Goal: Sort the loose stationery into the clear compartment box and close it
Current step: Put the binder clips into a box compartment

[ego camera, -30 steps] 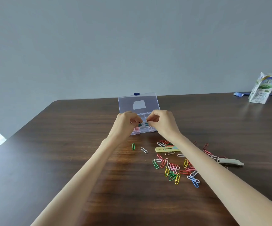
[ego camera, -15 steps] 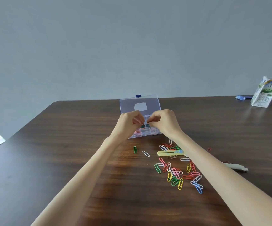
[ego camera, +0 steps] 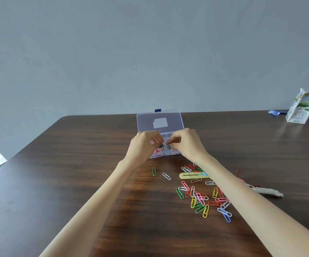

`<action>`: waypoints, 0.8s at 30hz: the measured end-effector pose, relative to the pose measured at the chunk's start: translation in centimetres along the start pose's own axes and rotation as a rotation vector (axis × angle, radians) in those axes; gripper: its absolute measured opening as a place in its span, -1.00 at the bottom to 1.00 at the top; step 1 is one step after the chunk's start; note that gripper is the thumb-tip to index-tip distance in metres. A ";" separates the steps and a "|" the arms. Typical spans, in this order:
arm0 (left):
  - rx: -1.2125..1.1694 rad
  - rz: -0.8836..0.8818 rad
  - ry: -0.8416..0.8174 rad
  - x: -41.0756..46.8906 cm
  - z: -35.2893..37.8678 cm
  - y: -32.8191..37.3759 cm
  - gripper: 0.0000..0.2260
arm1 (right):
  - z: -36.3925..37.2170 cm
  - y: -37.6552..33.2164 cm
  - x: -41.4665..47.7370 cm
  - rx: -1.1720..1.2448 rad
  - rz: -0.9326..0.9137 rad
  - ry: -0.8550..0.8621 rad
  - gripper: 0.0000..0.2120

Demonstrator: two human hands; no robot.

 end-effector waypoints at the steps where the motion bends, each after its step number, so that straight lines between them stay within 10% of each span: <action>1: 0.006 -0.002 0.001 -0.1 0.0 0.0 -0.82 | 0.2 -0.1 0.0 -0.009 -0.006 -0.003 -0.90; 24: -0.051 -0.020 0.028 -1.9 -0.2 1.4 -0.87 | -1.7 0.3 -2.0 -0.076 -0.025 0.040 -0.91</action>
Point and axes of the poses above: each hand's wrist, its own x-axis towards the middle knuckle, its own z-axis out of the palm, y = z × x, the point moved 8 cm from there along x, towards the middle knuckle, and after that the axes turned 14 degrees about x, right-handed, at the moved point
